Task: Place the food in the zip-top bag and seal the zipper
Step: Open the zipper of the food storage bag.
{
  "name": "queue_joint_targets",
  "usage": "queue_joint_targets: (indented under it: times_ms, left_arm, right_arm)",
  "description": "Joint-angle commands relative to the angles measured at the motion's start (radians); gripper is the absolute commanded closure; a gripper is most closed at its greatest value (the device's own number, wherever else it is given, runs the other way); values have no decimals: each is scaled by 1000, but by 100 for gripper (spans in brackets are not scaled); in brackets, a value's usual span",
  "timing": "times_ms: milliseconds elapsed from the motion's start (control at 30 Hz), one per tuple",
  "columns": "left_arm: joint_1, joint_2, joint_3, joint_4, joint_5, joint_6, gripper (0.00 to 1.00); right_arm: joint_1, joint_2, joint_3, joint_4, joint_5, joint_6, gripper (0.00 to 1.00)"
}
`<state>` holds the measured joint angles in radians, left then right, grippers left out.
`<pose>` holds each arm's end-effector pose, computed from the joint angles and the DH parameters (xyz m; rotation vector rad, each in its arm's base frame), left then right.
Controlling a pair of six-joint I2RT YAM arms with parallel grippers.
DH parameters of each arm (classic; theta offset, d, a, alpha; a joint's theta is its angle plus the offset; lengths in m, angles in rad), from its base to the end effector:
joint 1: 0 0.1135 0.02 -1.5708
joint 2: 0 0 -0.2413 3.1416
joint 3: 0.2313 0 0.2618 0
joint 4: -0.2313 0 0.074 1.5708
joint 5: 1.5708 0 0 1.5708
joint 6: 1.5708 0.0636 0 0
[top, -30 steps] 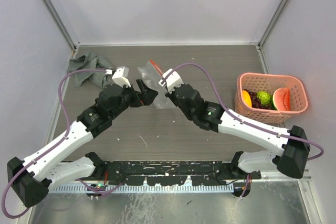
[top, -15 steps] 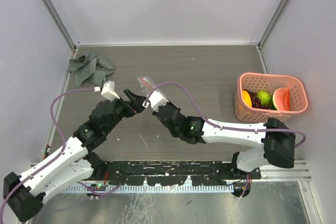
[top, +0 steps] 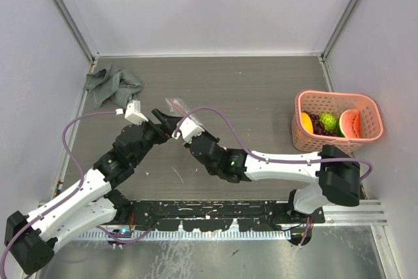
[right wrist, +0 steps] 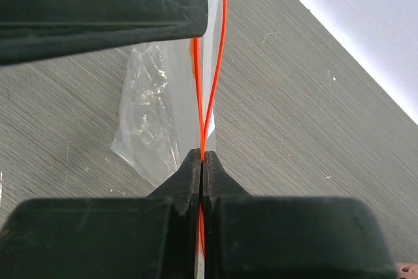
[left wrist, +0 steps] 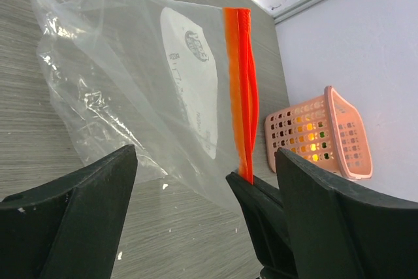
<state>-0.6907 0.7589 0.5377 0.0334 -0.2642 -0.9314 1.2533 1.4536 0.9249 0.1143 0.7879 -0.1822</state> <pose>0.1954 -0.1399 0.2569 -0.4217 1.8019 -0.9357 0.1524 0.3193 0.2286 -0.8134 1.6716 -0.0439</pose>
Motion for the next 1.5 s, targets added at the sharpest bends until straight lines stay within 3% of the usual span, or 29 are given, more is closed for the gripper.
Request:
queue_joint_targets:
  times_ms: [0,433,800,1467]
  left_arm:
    - [5,16,9,92,-36,0,17]
    - [6,66,10,99,-45,26,47]
    - [6,-16,-1,69,-56,24,39]
    - [6,44,14,72,-68,48,43]
  right_arm:
    - [16,-2,28,93,46,-2,99]
    - [32,31,24,133,53,-9,99]
    - [36,37,4,165,82,-14,99]
    - [41,46,-2,179,79,-11,99]
